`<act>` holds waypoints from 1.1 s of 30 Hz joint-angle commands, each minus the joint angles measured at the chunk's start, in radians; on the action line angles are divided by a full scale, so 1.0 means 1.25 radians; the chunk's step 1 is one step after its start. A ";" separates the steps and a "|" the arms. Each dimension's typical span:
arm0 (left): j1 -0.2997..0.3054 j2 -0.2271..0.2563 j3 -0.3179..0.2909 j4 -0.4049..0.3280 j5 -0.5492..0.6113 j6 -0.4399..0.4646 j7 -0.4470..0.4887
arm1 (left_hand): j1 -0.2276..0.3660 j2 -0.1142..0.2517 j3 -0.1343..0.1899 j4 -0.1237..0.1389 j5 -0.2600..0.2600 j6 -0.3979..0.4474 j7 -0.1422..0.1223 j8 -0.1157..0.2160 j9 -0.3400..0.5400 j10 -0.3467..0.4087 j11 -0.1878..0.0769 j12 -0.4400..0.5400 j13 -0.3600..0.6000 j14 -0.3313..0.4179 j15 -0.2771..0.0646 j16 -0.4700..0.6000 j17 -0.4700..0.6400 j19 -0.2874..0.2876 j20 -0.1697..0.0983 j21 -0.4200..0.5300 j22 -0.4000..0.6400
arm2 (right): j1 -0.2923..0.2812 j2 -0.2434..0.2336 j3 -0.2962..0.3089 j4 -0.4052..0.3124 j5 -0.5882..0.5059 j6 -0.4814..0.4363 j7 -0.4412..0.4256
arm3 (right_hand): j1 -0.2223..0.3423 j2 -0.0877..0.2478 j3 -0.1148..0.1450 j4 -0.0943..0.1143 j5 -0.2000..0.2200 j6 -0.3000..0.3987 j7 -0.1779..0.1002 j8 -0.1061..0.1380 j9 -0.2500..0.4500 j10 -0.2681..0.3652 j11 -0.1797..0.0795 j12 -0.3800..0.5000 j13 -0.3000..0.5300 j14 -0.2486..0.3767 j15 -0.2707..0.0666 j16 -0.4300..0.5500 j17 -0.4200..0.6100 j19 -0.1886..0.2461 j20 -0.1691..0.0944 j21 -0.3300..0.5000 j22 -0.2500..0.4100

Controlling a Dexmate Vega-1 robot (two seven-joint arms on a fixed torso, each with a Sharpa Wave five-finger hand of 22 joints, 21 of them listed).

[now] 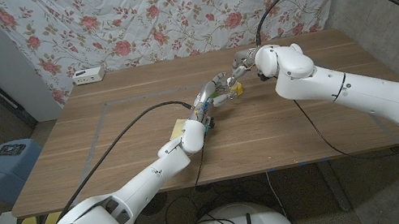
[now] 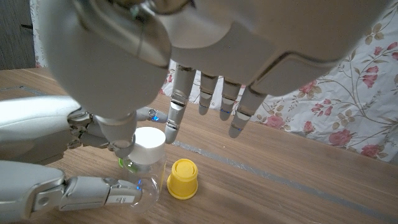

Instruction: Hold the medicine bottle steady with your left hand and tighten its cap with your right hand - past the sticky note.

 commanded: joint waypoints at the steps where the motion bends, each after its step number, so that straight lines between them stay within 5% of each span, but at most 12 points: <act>1: -0.006 -0.003 0.001 0.010 -0.002 -0.006 0.000 | 0.003 -0.001 -0.002 0.002 0.006 0.001 -0.001 -0.003 0.002 0.032 -0.034 0.004 0.002 0.005 -0.073 0.004 0.001 -0.002 -0.108 0.000 0.002 | -0.008 0.007 0.002 0.005 -0.010 -0.005 -0.018 | 0.008 0.002 0.005 0.002 0.002 0.022 -0.001 0.011 0.001 0.015 0.000 0.005 0.001 0.010 -0.002 0.004 0.002 0.013 0.000 0.005 0.001; 33: -0.002 0.001 0.000 0.008 -0.003 -0.011 0.004 | 0.001 0.000 -0.003 0.003 0.006 -0.001 0.000 -0.003 0.002 0.029 -0.032 0.003 0.002 0.002 -0.071 0.003 0.001 -0.003 -0.108 -0.001 0.002 | -0.025 0.026 0.008 0.008 0.003 -0.034 -0.075 | -0.029 -0.002 -0.013 0.021 -0.003 0.124 0.020 0.035 -0.001 0.085 0.002 0.012 0.001 0.057 -0.025 0.014 0.004 0.055 -0.012 0.011 0.002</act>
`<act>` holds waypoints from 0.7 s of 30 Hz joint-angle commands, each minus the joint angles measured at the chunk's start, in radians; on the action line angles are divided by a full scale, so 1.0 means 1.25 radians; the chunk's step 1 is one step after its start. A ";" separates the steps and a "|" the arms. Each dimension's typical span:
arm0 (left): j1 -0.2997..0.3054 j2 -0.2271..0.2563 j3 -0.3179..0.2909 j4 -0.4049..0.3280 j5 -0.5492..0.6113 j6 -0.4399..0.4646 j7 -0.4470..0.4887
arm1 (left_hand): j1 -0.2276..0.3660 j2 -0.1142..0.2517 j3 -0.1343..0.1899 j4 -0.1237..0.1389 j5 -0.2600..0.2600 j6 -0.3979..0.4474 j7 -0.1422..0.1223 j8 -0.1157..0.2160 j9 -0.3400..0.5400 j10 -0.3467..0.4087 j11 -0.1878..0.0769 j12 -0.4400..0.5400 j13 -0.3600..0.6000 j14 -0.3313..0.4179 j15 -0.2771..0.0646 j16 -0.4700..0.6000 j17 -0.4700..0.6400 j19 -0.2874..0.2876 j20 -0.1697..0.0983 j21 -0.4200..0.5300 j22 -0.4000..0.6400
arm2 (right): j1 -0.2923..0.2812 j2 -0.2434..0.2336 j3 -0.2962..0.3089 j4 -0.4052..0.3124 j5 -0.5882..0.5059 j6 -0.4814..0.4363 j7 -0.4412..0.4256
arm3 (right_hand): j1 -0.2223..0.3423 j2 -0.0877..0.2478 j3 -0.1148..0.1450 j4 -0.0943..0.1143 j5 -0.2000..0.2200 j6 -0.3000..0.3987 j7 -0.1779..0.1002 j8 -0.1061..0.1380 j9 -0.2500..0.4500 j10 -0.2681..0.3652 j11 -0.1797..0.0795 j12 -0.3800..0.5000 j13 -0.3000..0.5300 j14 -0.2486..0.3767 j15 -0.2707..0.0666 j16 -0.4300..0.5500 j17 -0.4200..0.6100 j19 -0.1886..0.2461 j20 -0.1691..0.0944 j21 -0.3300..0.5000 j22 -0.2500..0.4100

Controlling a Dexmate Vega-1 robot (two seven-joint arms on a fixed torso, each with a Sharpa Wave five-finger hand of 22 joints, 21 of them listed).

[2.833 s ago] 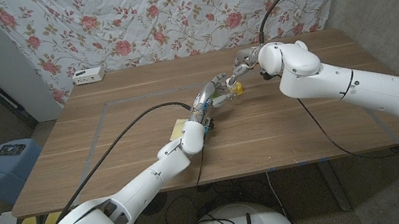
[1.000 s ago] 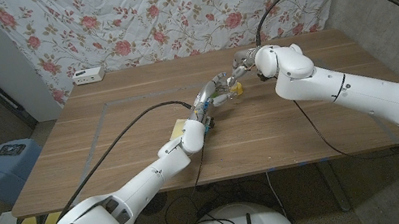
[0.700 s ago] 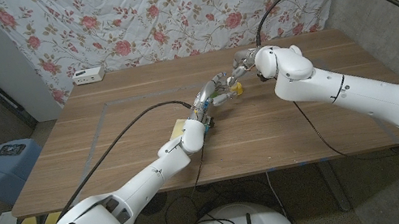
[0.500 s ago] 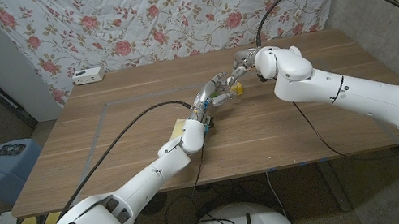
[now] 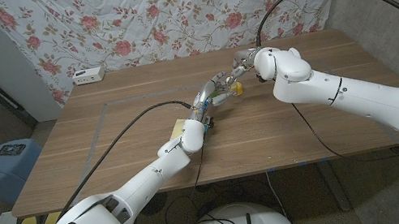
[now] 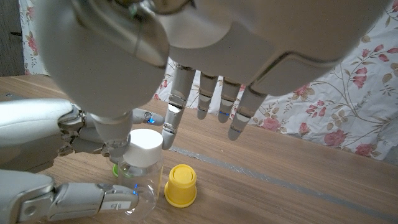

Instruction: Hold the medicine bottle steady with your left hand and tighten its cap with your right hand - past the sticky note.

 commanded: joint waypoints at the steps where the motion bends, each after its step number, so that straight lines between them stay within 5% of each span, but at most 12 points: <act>1: 0.004 0.002 -0.002 -0.004 0.002 -0.002 0.003 | 0.002 0.000 0.000 0.000 0.007 -0.001 0.000 -0.003 0.002 0.029 -0.031 0.003 0.002 0.002 -0.071 0.003 0.001 -0.003 -0.109 -0.001 0.002 | -0.008 0.006 0.002 -0.003 0.008 -0.014 -0.027 | -0.009 -0.003 -0.003 0.003 -0.002 0.027 0.009 0.010 0.002 0.024 0.006 0.006 0.001 0.026 -0.011 0.012 0.002 0.033 -0.007 0.010 0.002; 10: 0.007 0.004 -0.002 -0.010 0.003 0.000 0.003 | -0.001 0.001 0.000 0.001 0.007 -0.001 -0.001 -0.003 0.002 0.029 -0.032 0.003 0.002 0.002 -0.071 0.002 0.000 -0.003 -0.109 -0.001 0.002 | -0.010 0.005 -0.004 -0.008 0.011 -0.024 -0.041 | -0.018 -0.006 -0.008 0.004 -0.001 0.054 0.022 0.014 0.002 0.044 0.013 0.006 0.001 0.045 -0.021 0.014 0.002 0.057 -0.014 0.012 0.001; 21: 0.013 0.006 -0.003 -0.020 0.005 0.007 0.005 | 0.000 0.001 0.000 0.001 0.007 -0.002 0.000 -0.002 0.002 0.029 -0.033 0.003 0.002 0.002 -0.071 0.003 0.001 -0.003 -0.109 0.000 0.002 | -0.013 0.011 -0.011 -0.006 0.011 -0.038 -0.066 | -0.029 -0.009 -0.014 0.005 -0.001 0.088 0.033 0.020 0.001 0.067 0.013 0.006 0.001 0.062 -0.040 0.014 0.001 0.062 -0.048 0.006 0.000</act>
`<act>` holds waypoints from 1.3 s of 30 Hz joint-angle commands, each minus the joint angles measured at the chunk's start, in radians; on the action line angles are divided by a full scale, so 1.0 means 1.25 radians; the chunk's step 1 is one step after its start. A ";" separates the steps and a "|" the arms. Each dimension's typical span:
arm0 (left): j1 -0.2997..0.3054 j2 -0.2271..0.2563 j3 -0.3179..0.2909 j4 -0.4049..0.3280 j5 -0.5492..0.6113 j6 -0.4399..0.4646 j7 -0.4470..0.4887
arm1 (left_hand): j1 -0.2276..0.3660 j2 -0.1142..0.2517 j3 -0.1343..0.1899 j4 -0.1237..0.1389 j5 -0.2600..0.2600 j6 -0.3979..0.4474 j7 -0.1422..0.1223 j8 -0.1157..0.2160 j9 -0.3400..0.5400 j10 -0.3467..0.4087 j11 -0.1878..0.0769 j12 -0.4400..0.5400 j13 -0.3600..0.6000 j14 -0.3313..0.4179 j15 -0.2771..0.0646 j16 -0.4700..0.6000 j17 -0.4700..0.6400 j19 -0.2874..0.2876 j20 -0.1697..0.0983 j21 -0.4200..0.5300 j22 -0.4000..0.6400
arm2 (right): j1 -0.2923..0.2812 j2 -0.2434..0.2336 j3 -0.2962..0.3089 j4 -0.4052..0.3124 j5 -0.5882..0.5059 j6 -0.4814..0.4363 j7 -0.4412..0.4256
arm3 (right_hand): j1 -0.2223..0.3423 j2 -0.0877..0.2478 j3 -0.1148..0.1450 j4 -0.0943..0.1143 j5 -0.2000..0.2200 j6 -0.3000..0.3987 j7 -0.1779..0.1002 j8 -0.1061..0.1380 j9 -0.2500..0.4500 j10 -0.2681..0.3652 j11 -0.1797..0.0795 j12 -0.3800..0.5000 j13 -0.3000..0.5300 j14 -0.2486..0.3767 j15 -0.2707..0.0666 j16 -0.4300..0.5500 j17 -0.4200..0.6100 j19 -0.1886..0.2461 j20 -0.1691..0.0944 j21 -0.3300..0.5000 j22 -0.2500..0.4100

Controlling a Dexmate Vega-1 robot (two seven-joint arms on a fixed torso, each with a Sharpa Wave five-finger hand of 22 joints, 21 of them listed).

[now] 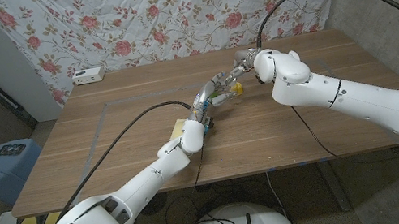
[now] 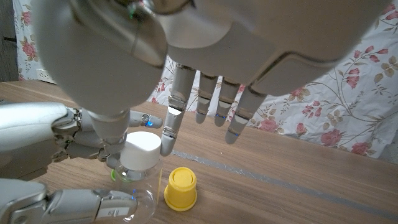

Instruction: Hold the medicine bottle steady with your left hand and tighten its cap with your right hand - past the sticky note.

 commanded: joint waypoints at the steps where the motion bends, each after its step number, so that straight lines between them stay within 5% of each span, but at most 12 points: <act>1: 0.010 0.003 -0.003 -0.016 0.003 0.007 0.003 | 0.003 0.005 0.000 0.001 0.004 -0.002 0.000 -0.002 0.002 0.032 -0.030 0.004 0.002 0.002 -0.071 0.003 0.001 -0.003 -0.108 0.000 0.002 | -0.002 0.006 -0.012 0.001 -0.002 -0.027 -0.042 | -0.005 0.001 -0.002 0.000 0.000 0.019 0.001 0.006 0.001 0.015 -0.006 0.006 0.000 0.015 -0.011 0.004 0.001 0.008 -0.008 -0.003 0.002; 19: 0.007 0.001 -0.003 -0.010 0.002 0.005 0.004 | 0.002 0.004 0.000 0.001 0.004 -0.001 0.000 -0.002 0.002 0.032 -0.031 0.005 0.002 0.002 -0.072 0.003 0.001 -0.003 -0.108 0.000 0.002 | 0.004 0.022 -0.044 0.013 -0.046 -0.070 -0.078 | -0.012 0.001 -0.008 -0.004 0.000 0.122 0.003 0.031 -0.002 0.087 -0.010 0.012 -0.001 0.068 -0.036 0.009 0.000 0.040 -0.023 -0.006 0.002; 34: 0.008 0.001 -0.003 -0.011 0.001 0.007 0.004 | 0.003 0.006 0.001 0.000 0.004 -0.002 0.001 -0.002 0.002 0.032 -0.030 0.005 0.002 0.002 -0.072 0.003 0.001 -0.003 -0.107 0.000 0.002 | 0.003 0.031 -0.042 0.025 -0.033 -0.067 -0.095 | -0.021 0.000 -0.012 -0.001 0.000 0.159 0.001 0.039 -0.004 0.110 -0.017 0.011 -0.001 0.082 -0.042 0.009 0.001 0.047 -0.027 -0.009 0.002; 39: 0.006 0.000 -0.003 -0.006 0.000 0.003 0.004 | 0.002 0.006 0.001 0.001 0.004 -0.002 0.000 -0.002 0.002 0.032 -0.031 0.005 0.002 0.003 -0.070 0.003 0.001 -0.002 -0.106 0.000 0.002 | 0.005 0.028 -0.041 0.023 -0.027 -0.061 -0.094 | -0.038 -0.004 -0.020 0.005 -0.003 0.145 0.004 0.030 -0.005 0.108 -0.004 0.006 -0.001 0.081 -0.039 0.006 0.002 0.045 -0.026 -0.011 0.002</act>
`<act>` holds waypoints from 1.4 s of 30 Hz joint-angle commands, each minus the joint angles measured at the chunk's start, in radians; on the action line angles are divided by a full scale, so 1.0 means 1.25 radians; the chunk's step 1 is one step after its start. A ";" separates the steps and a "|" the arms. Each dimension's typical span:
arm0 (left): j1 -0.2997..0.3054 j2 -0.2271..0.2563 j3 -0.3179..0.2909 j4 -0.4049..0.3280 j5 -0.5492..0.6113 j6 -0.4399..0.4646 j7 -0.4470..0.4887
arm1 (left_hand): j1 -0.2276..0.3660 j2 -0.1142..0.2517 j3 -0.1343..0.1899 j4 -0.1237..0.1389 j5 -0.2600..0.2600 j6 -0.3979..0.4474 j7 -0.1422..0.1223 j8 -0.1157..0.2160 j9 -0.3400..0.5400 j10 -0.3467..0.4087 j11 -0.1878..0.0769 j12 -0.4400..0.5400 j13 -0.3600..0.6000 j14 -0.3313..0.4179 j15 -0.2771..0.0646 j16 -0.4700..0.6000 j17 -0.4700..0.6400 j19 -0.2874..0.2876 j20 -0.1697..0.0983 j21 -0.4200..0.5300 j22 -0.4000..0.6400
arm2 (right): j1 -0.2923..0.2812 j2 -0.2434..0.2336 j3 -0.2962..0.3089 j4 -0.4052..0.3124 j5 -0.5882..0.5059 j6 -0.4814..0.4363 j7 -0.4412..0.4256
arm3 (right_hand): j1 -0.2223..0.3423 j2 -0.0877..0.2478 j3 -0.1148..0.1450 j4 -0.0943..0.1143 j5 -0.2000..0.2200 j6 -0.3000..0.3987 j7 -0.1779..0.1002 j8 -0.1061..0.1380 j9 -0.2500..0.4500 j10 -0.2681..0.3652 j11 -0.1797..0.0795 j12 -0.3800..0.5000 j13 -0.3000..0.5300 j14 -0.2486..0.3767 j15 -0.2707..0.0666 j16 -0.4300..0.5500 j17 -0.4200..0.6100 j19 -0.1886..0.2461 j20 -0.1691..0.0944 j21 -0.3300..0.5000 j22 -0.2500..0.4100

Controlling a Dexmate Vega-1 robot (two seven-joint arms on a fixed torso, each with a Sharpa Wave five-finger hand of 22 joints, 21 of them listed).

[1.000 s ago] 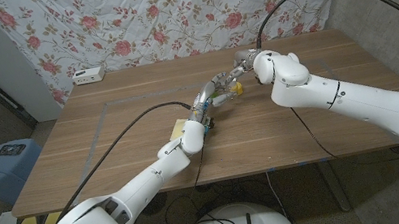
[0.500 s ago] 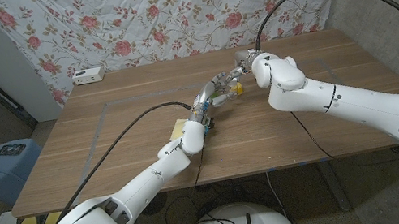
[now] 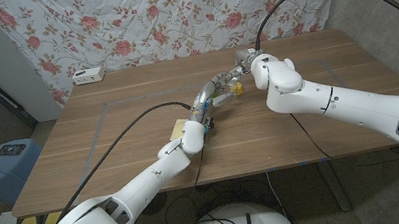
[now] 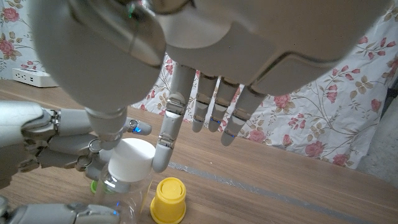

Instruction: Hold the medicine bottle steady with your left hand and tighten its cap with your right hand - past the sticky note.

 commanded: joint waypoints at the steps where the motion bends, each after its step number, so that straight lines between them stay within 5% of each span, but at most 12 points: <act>1: -0.003 -0.001 0.000 0.008 -0.002 -0.005 0.000 | 0.003 0.007 0.001 0.001 0.006 -0.002 0.000 -0.002 0.002 0.032 -0.030 0.005 0.002 0.002 -0.069 0.003 0.001 -0.002 -0.106 0.000 0.002 | 0.003 0.001 0.001 0.003 0.014 0.008 -0.008 | -0.019 -0.002 -0.008 0.006 0.002 -0.007 0.001 -0.009 0.002 0.001 0.011 -0.001 -0.001 0.003 0.002 0.000 0.002 0.004 -0.001 -0.005 0.002; 20: -0.011 -0.004 0.001 0.023 -0.005 -0.018 -0.003 | 0.002 0.008 0.001 0.001 0.006 -0.002 0.000 -0.002 0.002 0.033 -0.029 0.005 0.002 0.003 -0.069 0.003 0.001 -0.002 -0.106 0.000 0.002 | 0.011 -0.024 -0.001 -0.026 0.023 0.010 0.019 | -0.124 -0.018 -0.049 0.038 -0.002 -0.157 0.026 -0.076 0.021 -0.053 0.043 -0.030 0.001 -0.037 0.048 -0.024 0.006 -0.035 0.019 -0.016 0.003; 28: -0.009 -0.004 0.000 0.022 -0.006 -0.016 -0.003 | 0.002 0.008 0.001 0.001 0.006 -0.002 0.000 -0.002 0.002 0.031 -0.029 0.004 0.002 0.002 -0.069 0.003 0.001 -0.001 -0.106 0.000 0.002 | 0.021 -0.044 0.002 -0.043 0.033 0.027 0.059 | -0.125 -0.012 -0.047 0.027 0.001 -0.263 0.035 -0.116 0.033 -0.126 0.043 -0.037 0.002 -0.086 0.066 -0.035 0.004 -0.073 0.032 -0.019 0.002; 42: -0.006 -0.002 0.001 0.016 -0.005 -0.012 -0.003 | 0.002 0.009 0.002 0.001 0.006 -0.004 0.000 -0.003 0.002 0.031 -0.029 0.004 0.002 0.003 -0.071 0.003 0.001 -0.001 -0.104 0.000 0.002 | 0.039 -0.069 0.019 -0.060 0.068 0.059 0.131 | -0.044 0.005 -0.009 -0.020 0.014 -0.395 0.030 -0.140 0.044 -0.219 0.038 -0.038 0.003 -0.152 0.091 -0.038 0.001 -0.126 0.062 -0.020 0.001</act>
